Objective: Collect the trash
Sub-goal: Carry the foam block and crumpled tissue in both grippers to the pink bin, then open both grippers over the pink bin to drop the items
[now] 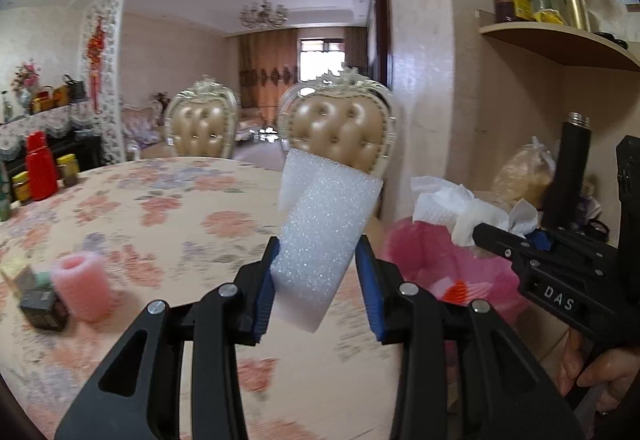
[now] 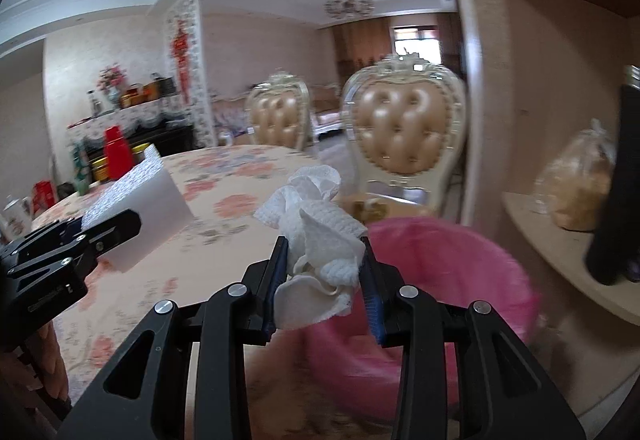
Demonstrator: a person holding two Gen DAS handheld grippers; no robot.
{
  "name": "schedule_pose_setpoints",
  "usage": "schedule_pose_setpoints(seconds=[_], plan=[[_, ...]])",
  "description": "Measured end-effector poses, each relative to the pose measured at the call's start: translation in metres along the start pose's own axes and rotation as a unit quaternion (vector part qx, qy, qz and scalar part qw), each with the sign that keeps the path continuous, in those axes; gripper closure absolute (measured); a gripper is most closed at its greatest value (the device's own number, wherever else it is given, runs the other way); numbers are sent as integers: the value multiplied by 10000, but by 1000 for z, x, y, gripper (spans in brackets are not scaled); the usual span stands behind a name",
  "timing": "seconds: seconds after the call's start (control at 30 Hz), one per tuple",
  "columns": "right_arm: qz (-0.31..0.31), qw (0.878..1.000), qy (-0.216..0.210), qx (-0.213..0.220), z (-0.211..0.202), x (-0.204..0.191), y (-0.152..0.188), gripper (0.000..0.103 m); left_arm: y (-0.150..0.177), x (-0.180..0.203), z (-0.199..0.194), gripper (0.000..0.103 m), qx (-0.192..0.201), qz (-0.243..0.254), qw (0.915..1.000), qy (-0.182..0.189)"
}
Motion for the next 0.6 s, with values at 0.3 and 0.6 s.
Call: schedule_pose_setpoints(seconds=[0.3, 0.6], plan=[[398, 9972, 626, 23, 1, 81, -8, 68, -20, 59, 51, 66, -47, 185, 9972, 721], [280, 9954, 913, -72, 11, 110, -13, 68, -30, 102, 102, 62, -64, 329, 9949, 949]])
Point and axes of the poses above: each gripper's, at about its wrist camera, not at the fingertips, and z roughly the way its jaws point, x to its right, y to its underside, the point moved 3 cm from there along z, roughly the way its jaws point, and after that the axes turned 6 degrees about z, right-handed, at the moved point
